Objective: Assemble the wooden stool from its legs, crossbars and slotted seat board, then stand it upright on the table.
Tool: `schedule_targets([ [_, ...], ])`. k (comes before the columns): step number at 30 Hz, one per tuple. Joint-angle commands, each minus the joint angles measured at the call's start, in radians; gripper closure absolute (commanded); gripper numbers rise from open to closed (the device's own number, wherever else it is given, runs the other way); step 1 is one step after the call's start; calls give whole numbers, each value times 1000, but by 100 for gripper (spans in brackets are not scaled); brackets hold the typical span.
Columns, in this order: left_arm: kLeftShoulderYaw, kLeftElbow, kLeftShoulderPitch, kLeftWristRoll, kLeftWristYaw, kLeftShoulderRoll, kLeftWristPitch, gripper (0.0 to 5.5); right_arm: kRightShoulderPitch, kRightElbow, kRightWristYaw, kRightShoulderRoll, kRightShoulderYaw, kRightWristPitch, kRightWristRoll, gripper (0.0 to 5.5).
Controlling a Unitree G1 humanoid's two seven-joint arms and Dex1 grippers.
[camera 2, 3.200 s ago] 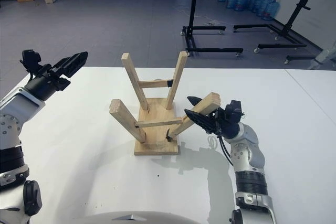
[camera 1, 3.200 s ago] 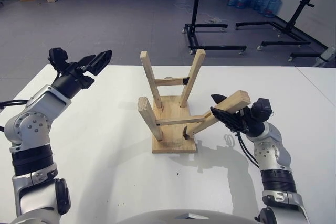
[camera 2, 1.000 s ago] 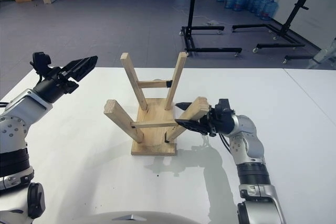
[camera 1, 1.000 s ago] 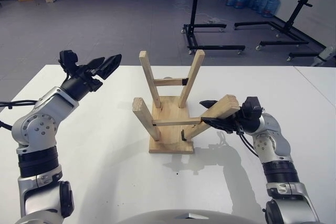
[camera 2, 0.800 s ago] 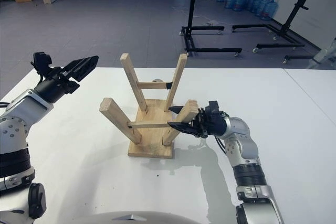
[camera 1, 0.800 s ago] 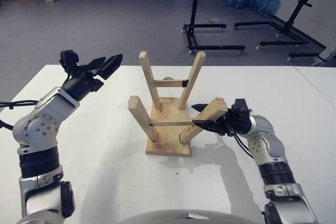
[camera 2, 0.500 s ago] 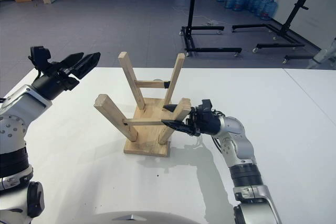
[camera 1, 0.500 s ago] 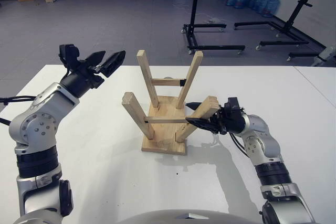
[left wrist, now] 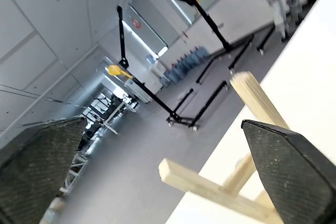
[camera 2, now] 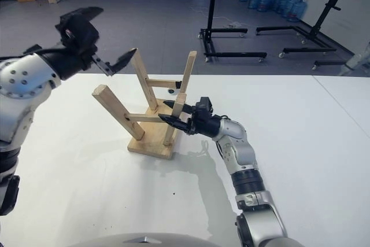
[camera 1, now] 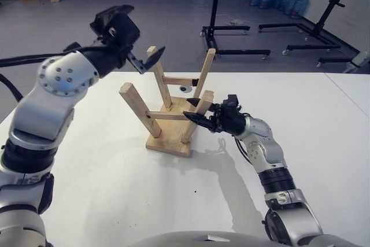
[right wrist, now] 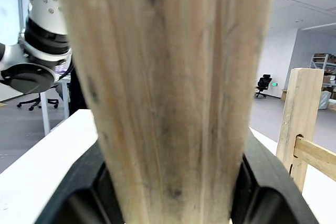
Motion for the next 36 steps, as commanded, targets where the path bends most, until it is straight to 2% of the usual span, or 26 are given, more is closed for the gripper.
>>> schedule_targets([
  [1,-90,3,22,158,-6,-13,-71,10,-32,25,-36,16,16,-29,-41,345],
  [12,-153,52,98,464,-4,-62,-225,10,-78,95,-175,124,58,-86,-118,345],
  [20,-166,143,158,544,-22,-135,-270,10,-58,82,-205,143,69,-88,-126,345],
  [29,-262,342,378,649,30,-201,-376,10,-47,78,-213,139,88,-88,-134,345],
  [32,-241,352,371,658,37,-213,-396,10,-48,77,-218,148,96,-87,-138,345],
  [36,-149,305,281,631,43,-240,-383,10,-42,79,-220,150,103,-84,-136,345],
])
